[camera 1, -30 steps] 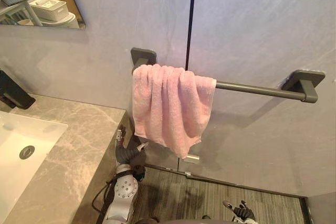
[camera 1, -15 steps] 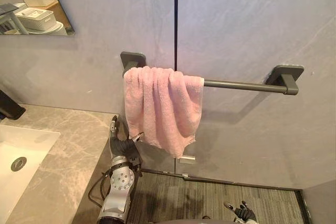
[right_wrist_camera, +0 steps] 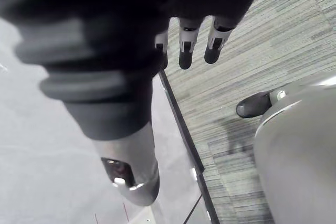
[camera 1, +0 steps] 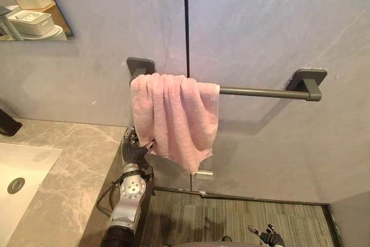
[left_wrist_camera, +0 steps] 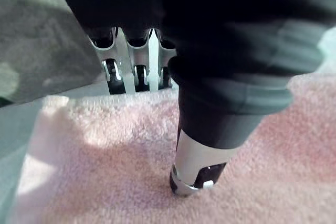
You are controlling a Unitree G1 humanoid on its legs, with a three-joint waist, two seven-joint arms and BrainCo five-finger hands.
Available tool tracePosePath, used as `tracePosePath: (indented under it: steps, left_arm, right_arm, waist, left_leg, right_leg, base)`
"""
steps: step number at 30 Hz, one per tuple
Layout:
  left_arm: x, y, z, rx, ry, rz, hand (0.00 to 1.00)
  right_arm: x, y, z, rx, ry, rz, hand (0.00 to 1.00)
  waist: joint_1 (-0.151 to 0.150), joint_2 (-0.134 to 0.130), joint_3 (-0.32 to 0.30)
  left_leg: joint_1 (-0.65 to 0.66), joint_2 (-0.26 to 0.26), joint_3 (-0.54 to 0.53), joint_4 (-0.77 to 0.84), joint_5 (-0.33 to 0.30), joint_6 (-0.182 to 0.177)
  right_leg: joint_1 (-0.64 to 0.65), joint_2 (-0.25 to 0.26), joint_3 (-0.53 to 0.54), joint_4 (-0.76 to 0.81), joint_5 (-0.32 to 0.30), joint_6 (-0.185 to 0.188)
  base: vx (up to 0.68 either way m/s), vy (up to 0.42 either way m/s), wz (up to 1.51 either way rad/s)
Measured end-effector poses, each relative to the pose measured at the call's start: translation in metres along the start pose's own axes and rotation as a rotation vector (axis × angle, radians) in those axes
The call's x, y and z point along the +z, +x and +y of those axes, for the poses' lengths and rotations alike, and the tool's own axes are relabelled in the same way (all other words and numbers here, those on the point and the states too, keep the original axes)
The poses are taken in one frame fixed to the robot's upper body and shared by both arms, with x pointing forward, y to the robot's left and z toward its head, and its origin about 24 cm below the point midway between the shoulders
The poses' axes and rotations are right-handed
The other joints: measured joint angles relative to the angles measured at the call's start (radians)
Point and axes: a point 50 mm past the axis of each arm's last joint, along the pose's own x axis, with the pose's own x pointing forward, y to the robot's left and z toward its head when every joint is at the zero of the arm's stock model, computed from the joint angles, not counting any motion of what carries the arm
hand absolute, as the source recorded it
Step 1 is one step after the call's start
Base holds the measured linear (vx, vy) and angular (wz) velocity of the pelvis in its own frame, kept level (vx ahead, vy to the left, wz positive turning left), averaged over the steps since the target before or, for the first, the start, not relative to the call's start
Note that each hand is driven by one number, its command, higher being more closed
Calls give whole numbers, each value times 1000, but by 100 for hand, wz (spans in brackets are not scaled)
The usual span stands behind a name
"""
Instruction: Organize washtable
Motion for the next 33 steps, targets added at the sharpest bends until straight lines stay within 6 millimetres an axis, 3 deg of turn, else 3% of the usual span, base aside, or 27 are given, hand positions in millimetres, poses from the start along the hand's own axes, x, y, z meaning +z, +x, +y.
tracePosePath:
  steps: [6, 7, 11, 13, 15, 19, 33]
  left_arm:
    - [3, 2, -2, -5, -5, -10, 100]
    - [5, 2, -2, -4, -9, -17, 100]
    - [7, 2, -2, -3, -20, -24, 100]
    - [10, 1, 0, 2, -27, -38, 100]
    - [17, -2, -1, -8, -41, -68, 100]
    - [20, -4, -9, -55, -51, -83, 100]
    - [38, -23, -40, -156, -181, -122, 100]
  right_arm:
    - [1, 0, 3, 13, -9, -9, 0]
    - [22, -2, 15, 68, -28, -110, 0]
    - [38, -4, 26, 110, -51, -193, 0]
    - [51, -12, 36, 162, -61, -275, 0]
    - [77, -32, 56, 272, -127, -455, 0]
    - [101, -49, 77, 368, -126, -592, 0]
    - [158, -112, 119, 602, -140, -965, 0]
  waist:
    - [-20, -7, -4]
    - [-20, -8, -4]
    - [-19, -10, -4]
    - [-18, -11, -3]
    - [-21, -18, -1]
    - [-18, -30, 4]
    - [9, -27, 7]
  left_leg:
    - [0, -1, 0, 2, 0, 0]
    - [0, -1, -2, 2, 0, 0]
    - [0, -1, -4, 1, 0, 0]
    - [0, -1, -5, 0, 0, 0]
    - [0, -1, -14, 0, 1, 1]
    - [-2, -2, -20, 0, 3, 4]
    - [-8, -1, -26, 5, 3, 5]
  right_leg:
    - [-1, 0, 2, 0, 5, -3]
    - [-2, 0, 4, -3, 7, -2]
    - [-2, 0, 4, -2, 7, -2]
    - [-3, 0, 3, -1, 7, -2]
    - [-3, 1, 2, -1, 8, -2]
    - [-2, 0, -1, -1, 8, -1]
    - [-4, 0, 7, 0, 5, 4]
  base:
    - [-51, -30, -2]
    - [-114, -72, -3]
    - [-23, -16, -1]
    - [0, 0, 0]
    - [-13, -16, 0]
    - [-37, -27, 4]
    - [-10, -9, 0]
